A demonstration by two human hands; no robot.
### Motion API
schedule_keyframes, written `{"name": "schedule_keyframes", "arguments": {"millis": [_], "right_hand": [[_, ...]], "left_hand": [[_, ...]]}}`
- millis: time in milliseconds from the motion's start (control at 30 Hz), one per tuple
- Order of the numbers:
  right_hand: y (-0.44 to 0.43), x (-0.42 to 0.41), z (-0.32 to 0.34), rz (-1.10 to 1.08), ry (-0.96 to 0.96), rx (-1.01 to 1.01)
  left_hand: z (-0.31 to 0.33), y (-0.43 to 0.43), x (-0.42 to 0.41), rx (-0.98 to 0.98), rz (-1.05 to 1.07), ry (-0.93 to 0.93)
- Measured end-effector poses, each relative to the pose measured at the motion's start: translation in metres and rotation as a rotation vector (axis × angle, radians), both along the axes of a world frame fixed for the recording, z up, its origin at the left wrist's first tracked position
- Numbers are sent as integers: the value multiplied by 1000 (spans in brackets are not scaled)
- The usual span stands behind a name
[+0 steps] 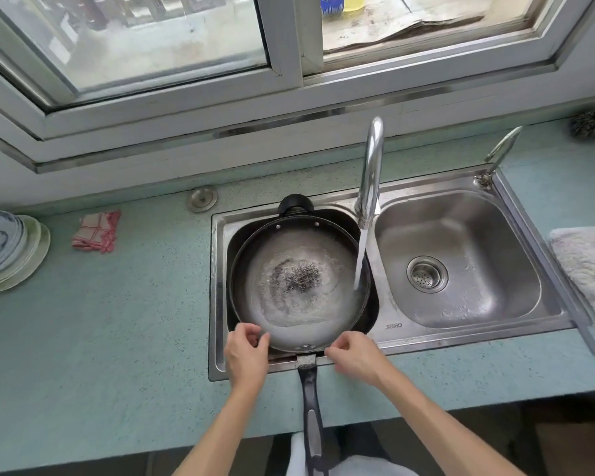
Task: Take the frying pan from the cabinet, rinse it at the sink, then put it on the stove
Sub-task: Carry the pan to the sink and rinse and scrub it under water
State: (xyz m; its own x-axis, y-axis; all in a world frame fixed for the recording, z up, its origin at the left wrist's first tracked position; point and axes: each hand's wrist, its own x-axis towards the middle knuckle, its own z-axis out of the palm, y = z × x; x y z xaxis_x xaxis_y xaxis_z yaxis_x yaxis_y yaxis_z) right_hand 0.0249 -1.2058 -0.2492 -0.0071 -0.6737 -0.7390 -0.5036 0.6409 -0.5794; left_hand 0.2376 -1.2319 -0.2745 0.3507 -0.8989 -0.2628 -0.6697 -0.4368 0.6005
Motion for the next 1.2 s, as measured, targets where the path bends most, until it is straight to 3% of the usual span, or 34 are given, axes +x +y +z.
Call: {"name": "schedule_keyframes", "arguments": {"millis": [100,267,567,1200], "right_hand": [[11,23,0,143,57,87],[31,60,-3,176,167,110],[48,87,-3,-13,210,136],[71,109,2,-190,32,131]], "left_hand": [[-4,-10,8,82,138,103],[-11,-18,15,163,234,323],[-20,-24,31,224,184,485],[-43,-45,38,455,54,479]]}}
